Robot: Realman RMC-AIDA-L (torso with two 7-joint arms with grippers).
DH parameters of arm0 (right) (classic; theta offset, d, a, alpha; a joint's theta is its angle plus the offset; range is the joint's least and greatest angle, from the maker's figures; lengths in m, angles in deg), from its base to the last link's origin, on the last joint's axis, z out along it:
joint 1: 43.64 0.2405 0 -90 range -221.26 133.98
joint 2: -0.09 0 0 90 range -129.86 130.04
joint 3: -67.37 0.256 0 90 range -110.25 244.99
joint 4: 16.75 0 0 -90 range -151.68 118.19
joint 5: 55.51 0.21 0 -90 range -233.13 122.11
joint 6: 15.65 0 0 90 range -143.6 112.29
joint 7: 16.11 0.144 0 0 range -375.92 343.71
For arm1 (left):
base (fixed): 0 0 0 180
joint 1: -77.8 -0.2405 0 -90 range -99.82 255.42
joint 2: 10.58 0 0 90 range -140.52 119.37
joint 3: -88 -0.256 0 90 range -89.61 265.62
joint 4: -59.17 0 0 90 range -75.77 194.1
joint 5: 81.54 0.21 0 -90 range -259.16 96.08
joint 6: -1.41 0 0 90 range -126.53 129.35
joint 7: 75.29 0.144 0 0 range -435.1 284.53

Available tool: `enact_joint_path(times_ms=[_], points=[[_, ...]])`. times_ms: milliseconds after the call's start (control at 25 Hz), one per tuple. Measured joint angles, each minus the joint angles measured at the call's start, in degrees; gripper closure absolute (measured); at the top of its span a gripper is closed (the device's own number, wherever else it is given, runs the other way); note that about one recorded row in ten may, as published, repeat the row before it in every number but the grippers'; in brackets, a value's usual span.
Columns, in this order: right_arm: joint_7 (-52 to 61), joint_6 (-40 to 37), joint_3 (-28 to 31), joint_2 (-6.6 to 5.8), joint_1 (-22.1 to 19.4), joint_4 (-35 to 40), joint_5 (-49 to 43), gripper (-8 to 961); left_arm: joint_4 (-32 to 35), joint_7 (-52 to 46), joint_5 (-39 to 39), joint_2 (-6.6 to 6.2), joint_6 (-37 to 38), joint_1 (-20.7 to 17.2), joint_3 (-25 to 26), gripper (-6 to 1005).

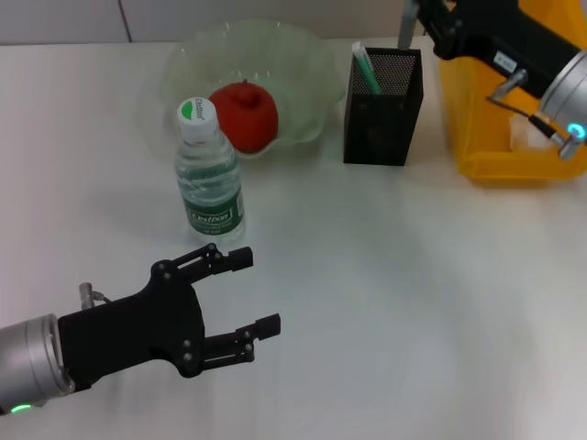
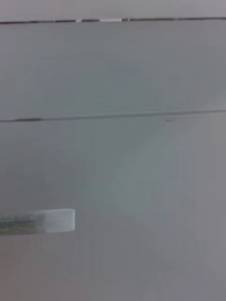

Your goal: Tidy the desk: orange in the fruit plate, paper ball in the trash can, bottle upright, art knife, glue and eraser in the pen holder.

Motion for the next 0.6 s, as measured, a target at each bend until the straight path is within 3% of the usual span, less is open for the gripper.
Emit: enact_joint_path(times_ms=[80,200,600], points=[[-4.63,-1.96,1.79,0.01,4.06,-9.5,2.34,819,0.0,-0.01,0.0,0.0,0.0,0.0,0.0,183],[-6.05,-2.09,2.64,0.02,7.03,-14.74,2.54,820,0.0,-0.02,0.0,-0.04,0.0,0.0,0.0,183],[-9.73,-4.28,2.97,0.47,6.19,-16.95,2.82,786,0.01,0.02,0.0,-0.09,0.3,0.1,0.01,184]])
